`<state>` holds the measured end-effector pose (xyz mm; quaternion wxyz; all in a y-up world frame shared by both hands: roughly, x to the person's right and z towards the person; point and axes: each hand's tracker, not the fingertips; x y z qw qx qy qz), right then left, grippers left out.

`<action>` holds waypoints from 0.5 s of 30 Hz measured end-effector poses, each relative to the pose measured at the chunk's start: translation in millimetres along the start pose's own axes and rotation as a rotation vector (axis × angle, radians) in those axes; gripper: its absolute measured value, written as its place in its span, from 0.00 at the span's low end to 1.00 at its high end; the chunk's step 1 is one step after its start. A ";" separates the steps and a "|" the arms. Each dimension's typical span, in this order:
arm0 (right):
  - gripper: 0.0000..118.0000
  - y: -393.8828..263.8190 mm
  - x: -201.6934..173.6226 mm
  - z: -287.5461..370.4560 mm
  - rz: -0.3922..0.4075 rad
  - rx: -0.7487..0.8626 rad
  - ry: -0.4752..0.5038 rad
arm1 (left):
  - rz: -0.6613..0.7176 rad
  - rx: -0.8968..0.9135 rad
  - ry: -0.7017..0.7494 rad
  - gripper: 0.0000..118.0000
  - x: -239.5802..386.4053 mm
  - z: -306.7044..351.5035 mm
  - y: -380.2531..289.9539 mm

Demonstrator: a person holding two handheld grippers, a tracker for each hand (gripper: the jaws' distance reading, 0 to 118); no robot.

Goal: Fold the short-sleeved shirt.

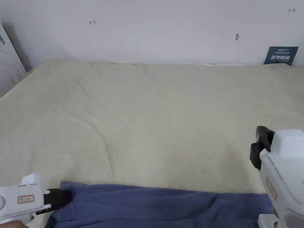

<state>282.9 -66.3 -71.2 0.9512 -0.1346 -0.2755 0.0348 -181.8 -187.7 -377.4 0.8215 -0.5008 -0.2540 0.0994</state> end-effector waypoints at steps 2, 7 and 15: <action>0.01 0.4 1.0 2.2 -0.002 0.006 0.004 | 0.017 0.010 0.046 0.04 -7.3 11.1 1.7; 0.01 -1.8 6.6 8.3 -0.012 0.013 0.013 | 0.011 -0.008 0.086 0.04 23.1 13.8 -2.8; 0.01 -5.6 24.5 22.4 -0.034 0.022 0.003 | -0.148 -0.085 0.036 0.04 147.0 -14.9 -18.2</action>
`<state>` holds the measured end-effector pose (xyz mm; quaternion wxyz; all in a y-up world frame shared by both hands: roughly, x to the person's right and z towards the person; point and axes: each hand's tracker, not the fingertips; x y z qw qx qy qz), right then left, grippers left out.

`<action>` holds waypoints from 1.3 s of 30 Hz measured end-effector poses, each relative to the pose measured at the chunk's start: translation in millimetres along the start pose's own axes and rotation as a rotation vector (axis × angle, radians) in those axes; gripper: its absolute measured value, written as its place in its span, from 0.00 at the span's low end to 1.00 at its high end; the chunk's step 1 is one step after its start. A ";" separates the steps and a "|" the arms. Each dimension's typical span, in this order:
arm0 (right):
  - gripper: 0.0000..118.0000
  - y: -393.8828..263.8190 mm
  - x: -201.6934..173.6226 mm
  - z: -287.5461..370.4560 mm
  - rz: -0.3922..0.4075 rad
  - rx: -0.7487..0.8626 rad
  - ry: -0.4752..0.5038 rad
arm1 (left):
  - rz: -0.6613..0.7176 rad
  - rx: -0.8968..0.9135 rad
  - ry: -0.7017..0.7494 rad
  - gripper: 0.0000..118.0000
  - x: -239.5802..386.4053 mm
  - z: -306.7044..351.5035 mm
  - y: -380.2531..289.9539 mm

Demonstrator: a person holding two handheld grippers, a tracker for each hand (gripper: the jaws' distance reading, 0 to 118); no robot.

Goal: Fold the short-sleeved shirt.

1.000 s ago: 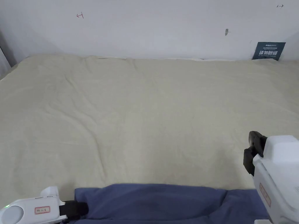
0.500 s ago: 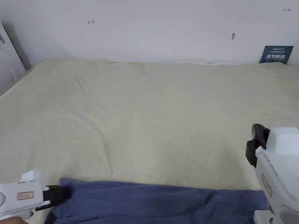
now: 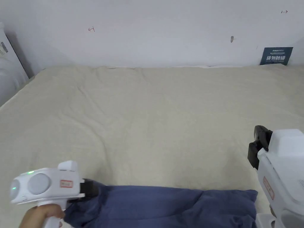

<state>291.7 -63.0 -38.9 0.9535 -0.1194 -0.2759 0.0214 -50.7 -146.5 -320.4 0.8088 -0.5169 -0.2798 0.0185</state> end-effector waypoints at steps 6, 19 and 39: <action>0.01 -3.8 19.9 10.4 -0.009 -0.003 -0.025 | -0.148 -0.098 -0.084 0.04 84.3 -57.4 -4.7; 0.01 -12.4 50.6 20.2 -0.018 -0.019 -0.087 | -0.253 -0.250 -0.043 0.07 158.9 -148.8 -38.9; 0.01 1.7 33.8 17.0 -0.001 0.001 -0.045 | -0.137 0.332 0.006 0.10 84.1 1.1 -21.2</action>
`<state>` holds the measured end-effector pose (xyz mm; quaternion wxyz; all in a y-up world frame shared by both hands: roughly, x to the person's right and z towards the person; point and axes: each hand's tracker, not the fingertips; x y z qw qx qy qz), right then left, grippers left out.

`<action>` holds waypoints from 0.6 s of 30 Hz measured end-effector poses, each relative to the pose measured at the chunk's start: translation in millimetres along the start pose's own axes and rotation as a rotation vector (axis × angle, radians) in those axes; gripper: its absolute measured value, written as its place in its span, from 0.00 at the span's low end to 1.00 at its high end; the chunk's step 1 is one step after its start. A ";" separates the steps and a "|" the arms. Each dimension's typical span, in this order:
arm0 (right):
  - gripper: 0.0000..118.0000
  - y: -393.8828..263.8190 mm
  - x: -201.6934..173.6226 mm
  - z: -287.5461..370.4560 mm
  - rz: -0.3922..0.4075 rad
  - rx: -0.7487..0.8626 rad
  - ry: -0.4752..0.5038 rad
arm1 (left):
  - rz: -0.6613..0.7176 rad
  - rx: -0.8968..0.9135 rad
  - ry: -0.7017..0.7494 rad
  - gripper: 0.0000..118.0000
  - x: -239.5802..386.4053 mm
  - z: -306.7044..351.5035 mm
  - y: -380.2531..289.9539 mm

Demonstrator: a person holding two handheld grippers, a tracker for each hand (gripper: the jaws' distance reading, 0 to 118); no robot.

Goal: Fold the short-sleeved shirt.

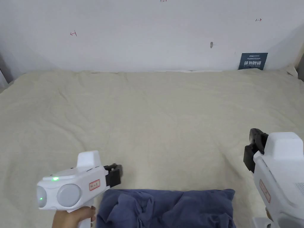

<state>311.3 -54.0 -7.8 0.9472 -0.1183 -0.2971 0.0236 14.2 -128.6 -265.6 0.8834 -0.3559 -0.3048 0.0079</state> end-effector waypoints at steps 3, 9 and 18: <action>0.01 0.4 -2.4 0.6 0.005 0.001 0.007 | -0.057 0.012 0.061 0.01 -18.8 -5.2 -11.8; 0.01 -2.3 -3.1 0.1 0.007 -0.009 0.011 | -0.153 -0.102 0.145 0.00 -30.0 -36.9 -52.3; 0.01 -10.3 7.7 -2.0 0.008 -0.035 -0.011 | -0.165 -0.204 0.021 0.00 8.1 -68.8 -96.3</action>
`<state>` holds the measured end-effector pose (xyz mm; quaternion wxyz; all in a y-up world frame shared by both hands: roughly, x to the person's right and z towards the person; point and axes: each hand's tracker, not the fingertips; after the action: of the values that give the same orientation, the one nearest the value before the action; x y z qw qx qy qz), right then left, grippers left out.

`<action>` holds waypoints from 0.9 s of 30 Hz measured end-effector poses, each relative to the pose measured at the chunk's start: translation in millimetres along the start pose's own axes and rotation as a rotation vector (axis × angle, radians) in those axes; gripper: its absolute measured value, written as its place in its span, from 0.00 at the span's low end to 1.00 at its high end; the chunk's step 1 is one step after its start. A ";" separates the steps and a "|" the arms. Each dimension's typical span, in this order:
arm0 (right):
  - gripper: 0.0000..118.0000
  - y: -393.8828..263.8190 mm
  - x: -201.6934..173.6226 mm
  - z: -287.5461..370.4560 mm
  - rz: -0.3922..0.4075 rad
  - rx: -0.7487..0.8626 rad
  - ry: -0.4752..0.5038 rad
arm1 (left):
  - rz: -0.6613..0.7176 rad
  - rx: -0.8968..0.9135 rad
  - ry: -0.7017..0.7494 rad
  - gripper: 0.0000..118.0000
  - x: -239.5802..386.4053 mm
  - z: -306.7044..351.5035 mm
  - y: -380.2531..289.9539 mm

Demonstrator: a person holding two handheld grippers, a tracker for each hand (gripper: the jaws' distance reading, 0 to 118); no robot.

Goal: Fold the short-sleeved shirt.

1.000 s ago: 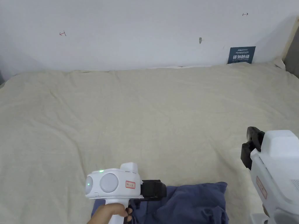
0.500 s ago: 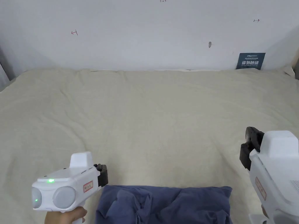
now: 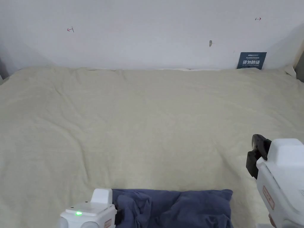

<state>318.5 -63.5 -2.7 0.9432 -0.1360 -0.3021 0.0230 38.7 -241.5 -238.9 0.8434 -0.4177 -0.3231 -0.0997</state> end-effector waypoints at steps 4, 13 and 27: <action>0.01 -3.9 6.2 0.0 -0.002 -0.012 -0.011 | -0.067 -0.057 -0.081 0.00 40.5 -22.2 -1.2; 0.01 -9.4 22.4 3.3 0.002 -0.030 -0.047 | -0.153 -0.064 -0.031 0.00 87.0 -50.0 -8.0; 0.01 0.4 5.7 4.3 -0.007 -0.005 -0.009 | 0.156 0.046 -0.265 0.00 2.2 35.8 44.2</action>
<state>320.6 -61.3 3.8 0.9416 -0.1371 -0.3070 0.0197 43.3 -185.9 -250.0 0.8079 -0.4315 -0.4003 0.0297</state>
